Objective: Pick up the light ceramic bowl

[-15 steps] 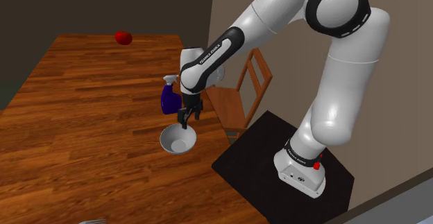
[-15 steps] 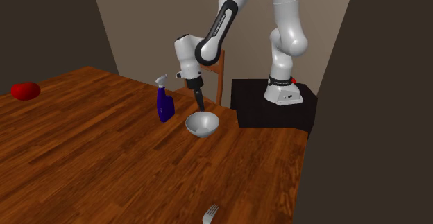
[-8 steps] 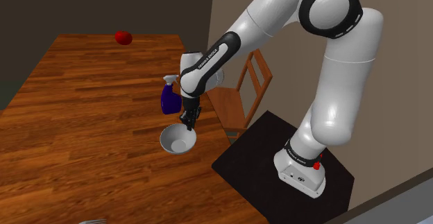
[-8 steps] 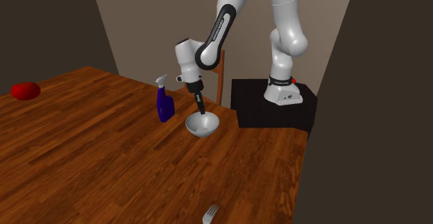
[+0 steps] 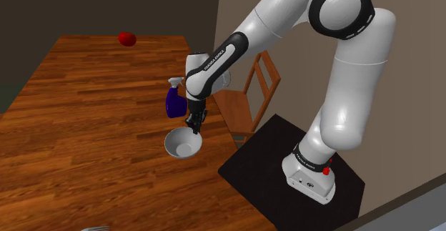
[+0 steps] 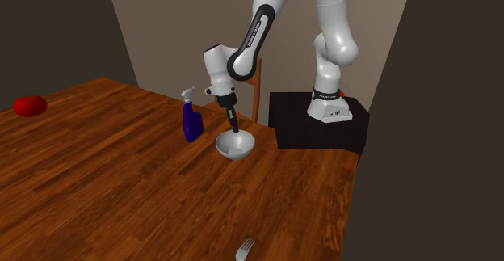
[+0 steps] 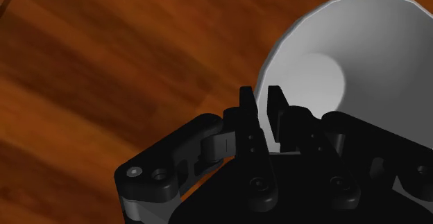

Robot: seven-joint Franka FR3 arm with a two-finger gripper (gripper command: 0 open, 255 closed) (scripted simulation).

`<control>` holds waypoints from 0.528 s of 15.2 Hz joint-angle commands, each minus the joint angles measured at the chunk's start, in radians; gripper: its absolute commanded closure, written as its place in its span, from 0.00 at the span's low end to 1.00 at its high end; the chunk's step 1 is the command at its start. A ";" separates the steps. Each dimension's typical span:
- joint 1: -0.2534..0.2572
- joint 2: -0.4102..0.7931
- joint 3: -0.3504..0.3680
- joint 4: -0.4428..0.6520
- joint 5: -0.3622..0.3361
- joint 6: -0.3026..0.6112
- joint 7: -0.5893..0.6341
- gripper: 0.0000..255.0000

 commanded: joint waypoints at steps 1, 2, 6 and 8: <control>-0.001 -0.018 0.000 0.000 -0.002 -0.018 0.004 1.00; -0.001 -0.030 0.000 0.000 -0.003 -0.030 0.006 1.00; -0.002 -0.078 -0.001 0.001 -0.007 -0.079 0.017 1.00; -0.003 -0.101 -0.002 0.003 -0.008 -0.103 0.022 1.00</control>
